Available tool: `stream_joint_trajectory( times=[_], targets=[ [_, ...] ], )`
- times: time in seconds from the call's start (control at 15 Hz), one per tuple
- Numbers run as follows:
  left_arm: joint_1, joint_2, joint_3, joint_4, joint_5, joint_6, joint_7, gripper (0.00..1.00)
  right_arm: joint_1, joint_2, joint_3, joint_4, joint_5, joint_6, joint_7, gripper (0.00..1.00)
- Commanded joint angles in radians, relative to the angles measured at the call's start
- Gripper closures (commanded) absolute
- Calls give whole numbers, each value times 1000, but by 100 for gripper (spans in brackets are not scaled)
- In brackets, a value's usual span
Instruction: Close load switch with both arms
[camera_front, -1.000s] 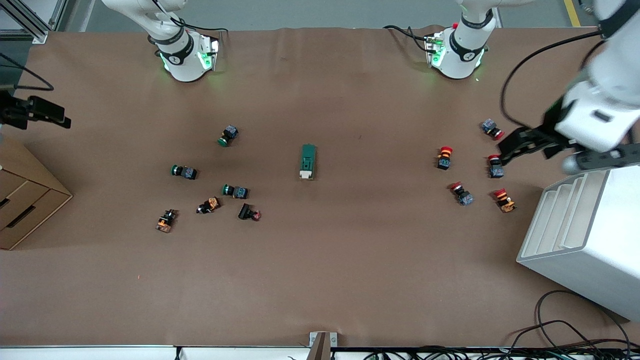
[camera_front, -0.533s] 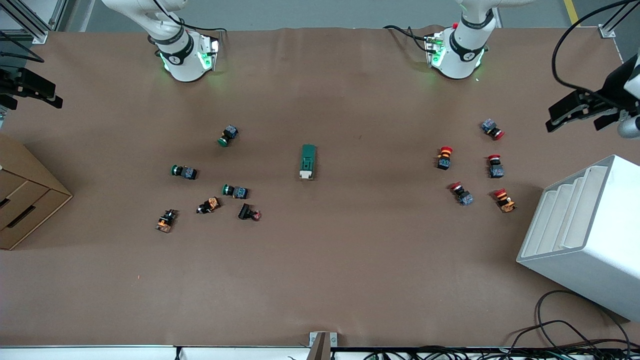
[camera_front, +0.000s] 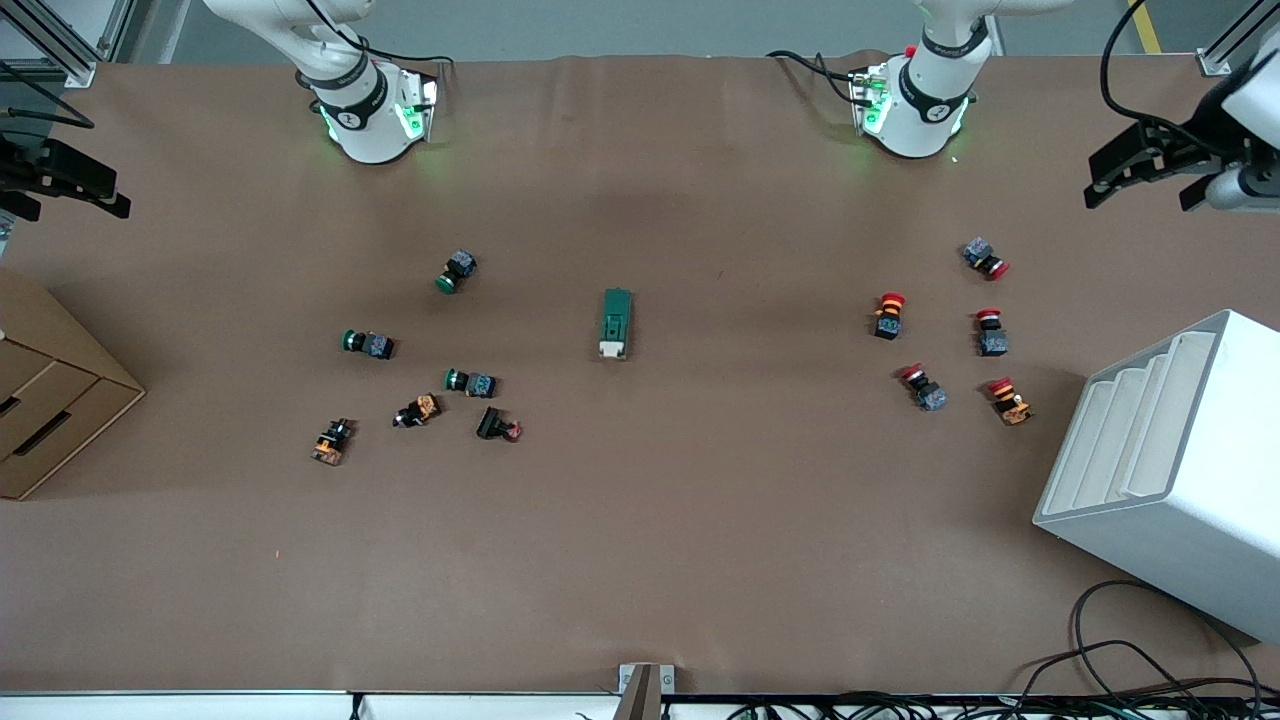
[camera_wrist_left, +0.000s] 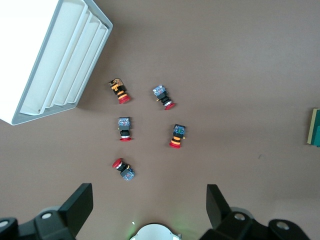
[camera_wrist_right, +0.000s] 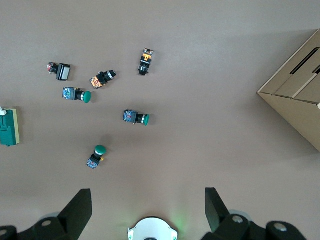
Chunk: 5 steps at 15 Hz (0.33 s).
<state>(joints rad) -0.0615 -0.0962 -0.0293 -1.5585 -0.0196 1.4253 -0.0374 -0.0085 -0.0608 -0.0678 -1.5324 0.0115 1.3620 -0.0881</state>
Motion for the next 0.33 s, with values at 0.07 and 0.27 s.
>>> stream_joint_trajectory(
  times=[0.07, 0.27],
  targets=[
    [-18, 24, 6, 21, 0, 6, 16, 0, -7, -76, 6, -86, -8, 26, 2, 0],
    [-18, 26, 5, 21, 7, 4, 14, 0, -4, -77, 10, -86, -8, 28, 10, 0]
  ],
)
